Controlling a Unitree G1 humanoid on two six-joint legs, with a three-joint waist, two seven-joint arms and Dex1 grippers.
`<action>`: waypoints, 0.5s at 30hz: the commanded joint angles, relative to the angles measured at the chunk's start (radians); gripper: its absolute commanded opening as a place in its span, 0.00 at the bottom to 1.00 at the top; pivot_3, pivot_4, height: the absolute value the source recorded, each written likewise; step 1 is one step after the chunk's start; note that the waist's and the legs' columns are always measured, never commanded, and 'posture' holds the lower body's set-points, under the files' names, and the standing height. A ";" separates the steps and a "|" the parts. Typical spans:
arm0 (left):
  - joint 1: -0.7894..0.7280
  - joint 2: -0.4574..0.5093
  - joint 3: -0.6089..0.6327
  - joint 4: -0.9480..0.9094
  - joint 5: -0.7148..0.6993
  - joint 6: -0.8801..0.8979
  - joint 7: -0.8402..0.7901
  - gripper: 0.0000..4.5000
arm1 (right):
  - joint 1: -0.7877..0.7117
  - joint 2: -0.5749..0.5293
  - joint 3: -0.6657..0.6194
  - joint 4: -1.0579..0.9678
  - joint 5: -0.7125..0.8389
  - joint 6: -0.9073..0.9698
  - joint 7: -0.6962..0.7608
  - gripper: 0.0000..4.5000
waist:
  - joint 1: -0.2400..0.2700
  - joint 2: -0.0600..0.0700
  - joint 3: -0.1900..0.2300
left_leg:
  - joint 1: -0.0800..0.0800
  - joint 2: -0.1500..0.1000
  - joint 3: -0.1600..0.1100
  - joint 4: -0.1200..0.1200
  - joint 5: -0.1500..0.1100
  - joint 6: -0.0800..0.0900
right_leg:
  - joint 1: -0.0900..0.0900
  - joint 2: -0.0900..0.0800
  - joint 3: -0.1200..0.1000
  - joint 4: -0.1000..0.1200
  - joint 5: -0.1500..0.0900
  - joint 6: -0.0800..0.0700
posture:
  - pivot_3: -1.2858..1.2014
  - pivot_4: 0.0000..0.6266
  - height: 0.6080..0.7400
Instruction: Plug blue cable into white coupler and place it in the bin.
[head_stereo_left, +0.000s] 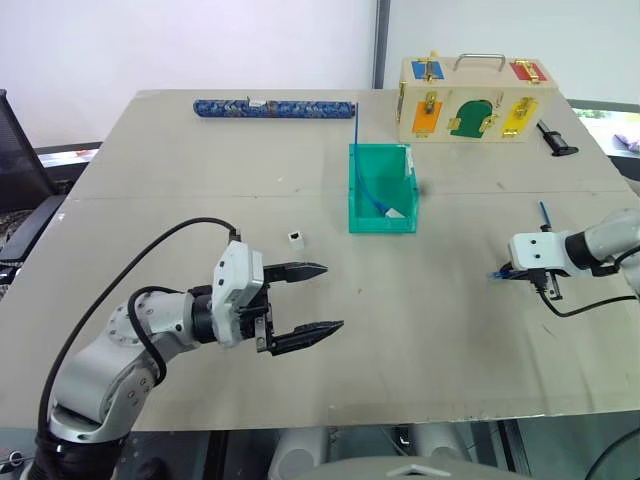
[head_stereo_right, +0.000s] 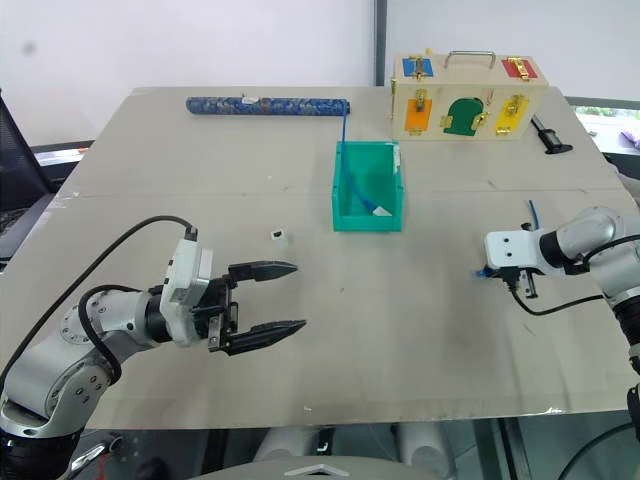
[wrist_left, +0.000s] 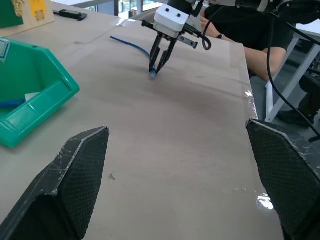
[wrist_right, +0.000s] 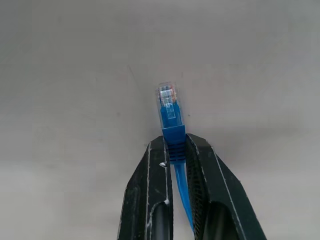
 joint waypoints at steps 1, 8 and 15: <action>0.009 -0.010 0.005 0.009 0.017 -0.039 0.003 1.00 | -0.008 0.052 0.002 -0.289 0.084 0.281 0.021 0.01 | -0.004 0.001 0.000 | 0.000 0.000 0.000 0.000 0.000 0.000 | 0.000 0.000 0.000 0.000 0.000 0.000 | 0.52 0.24 1.00; 0.016 -0.005 -0.027 0.074 0.099 -0.102 -0.016 1.00 | -0.114 0.274 0.205 -0.361 -0.103 0.501 -0.149 0.01 | 0.008 0.000 0.000 | -0.001 -0.001 -0.001 0.000 0.000 0.000 | -0.001 0.000 -0.001 0.000 0.000 -0.001 | 0.52 0.24 1.00; -0.097 -0.019 -0.117 0.166 0.164 -0.073 -0.011 1.00 | -0.062 0.318 0.116 -0.322 -0.022 0.422 -0.207 0.46 | 0.011 -0.001 -0.001 | -0.002 -0.002 -0.002 0.001 0.000 0.000 | 0.000 -0.001 -0.003 0.000 0.001 0.000 | 0.52 0.24 1.00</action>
